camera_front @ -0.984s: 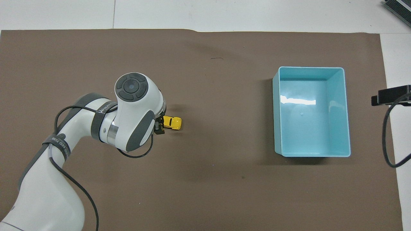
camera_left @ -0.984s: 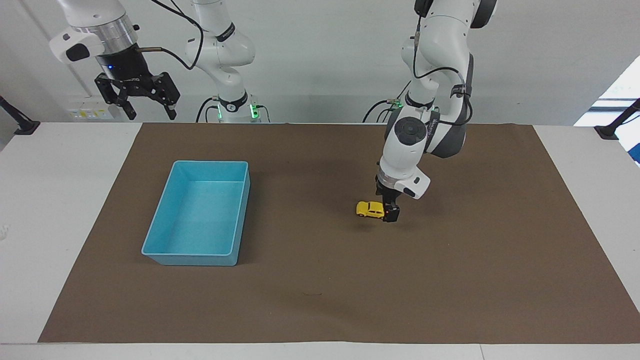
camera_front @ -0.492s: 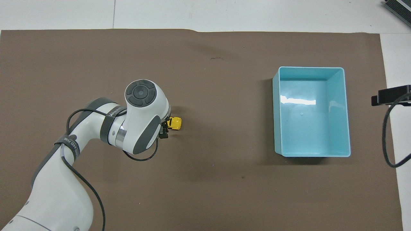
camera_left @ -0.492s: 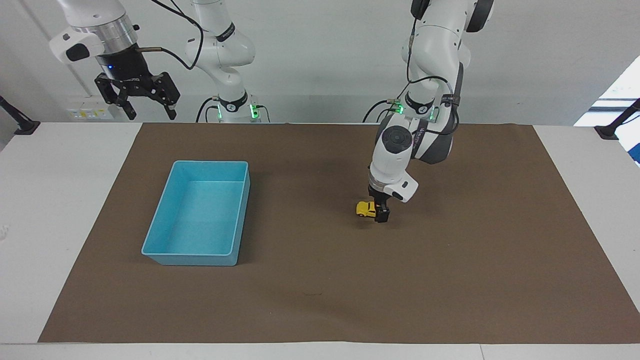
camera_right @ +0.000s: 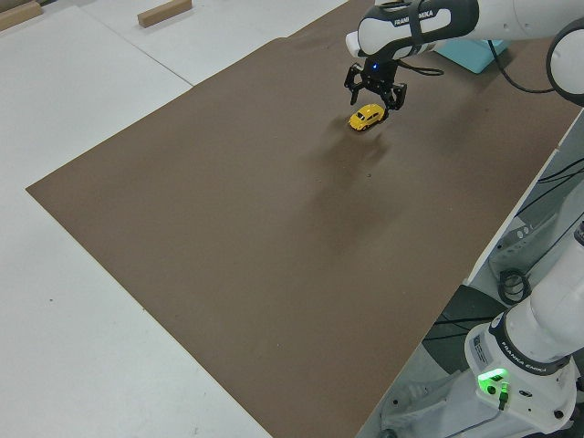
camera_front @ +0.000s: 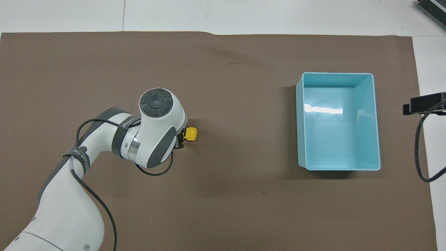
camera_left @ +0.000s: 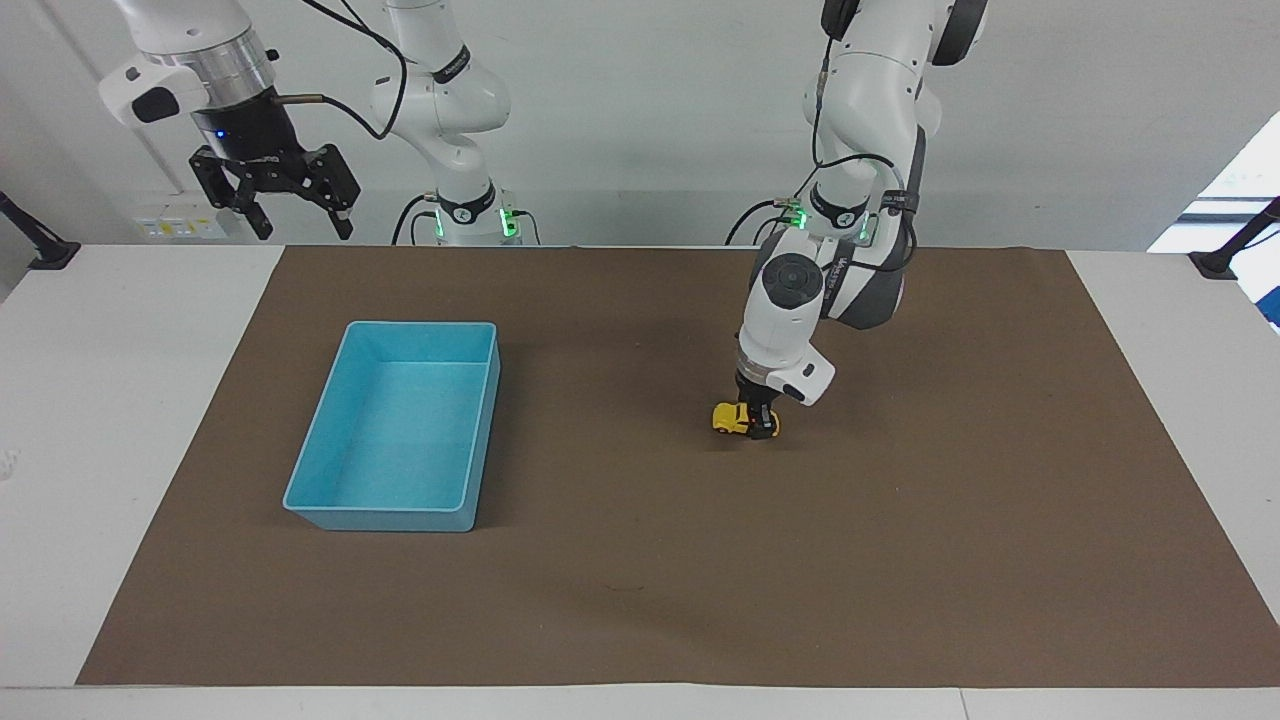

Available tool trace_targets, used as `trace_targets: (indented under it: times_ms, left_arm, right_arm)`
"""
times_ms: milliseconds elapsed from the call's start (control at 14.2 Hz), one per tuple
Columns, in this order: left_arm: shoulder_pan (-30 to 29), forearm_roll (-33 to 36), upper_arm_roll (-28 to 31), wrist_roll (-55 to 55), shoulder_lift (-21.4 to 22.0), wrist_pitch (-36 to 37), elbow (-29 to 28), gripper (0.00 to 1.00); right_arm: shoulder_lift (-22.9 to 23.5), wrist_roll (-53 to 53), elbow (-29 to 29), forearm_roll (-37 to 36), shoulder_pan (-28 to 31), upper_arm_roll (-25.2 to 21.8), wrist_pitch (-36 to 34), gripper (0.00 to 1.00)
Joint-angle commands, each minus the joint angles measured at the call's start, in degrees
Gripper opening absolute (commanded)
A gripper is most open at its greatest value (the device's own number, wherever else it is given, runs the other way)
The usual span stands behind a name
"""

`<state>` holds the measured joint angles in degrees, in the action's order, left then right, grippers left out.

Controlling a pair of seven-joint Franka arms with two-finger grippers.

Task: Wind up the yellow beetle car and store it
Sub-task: 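Lower the left gripper onto the yellow car and grasp it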

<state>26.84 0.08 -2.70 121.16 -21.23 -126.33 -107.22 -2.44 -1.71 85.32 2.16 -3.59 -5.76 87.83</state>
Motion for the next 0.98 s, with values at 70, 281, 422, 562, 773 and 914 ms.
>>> trace_targets:
  times_ms: [70, 281, 422, 562, 773, 914]
  left_arm:
    - [1.1, 1.2, 0.9, -0.2, 0.4, -0.9, -1.1, 0.00]
    - [1.1, 1.2, 0.9, -0.6, 0.4, -1.1, -1.2, 0.00]
    - [1.0, 1.2, 0.9, -0.1, 0.5, -1.2, -1.6, 0.00]
    - [0.9, 1.2, 0.9, 0.6, 0.6, -1.2, -1.9, 0.00]
    - [0.3, 1.2, 0.9, 0.6, 0.6, -1.3, -1.9, 0.00]
    - [-0.5, 1.2, 0.9, 0.5, 0.6, -1.4, -1.9, 0.00]
  right_arm:
    - [-0.9, 1.4, 0.7, 0.9, 0.4, 0.0, -0.5, 1.00]
    - [-0.9, 1.4, 0.7, 0.9, 0.4, 0.0, -0.5, 1.00]
    - [-0.9, 1.4, 0.7, 0.9, 0.5, 0.0, -0.5, 1.00]
    - [-0.9, 1.4, 0.7, 0.9, 0.4, 0.0, -0.5, 1.00]
    - [-0.9, 1.4, 0.7, 0.9, 0.4, 0.1, -0.5, 1.00]
    - [-0.9, 1.4, 0.7, 0.9, 0.4, 0.0, -0.5, 1.00]
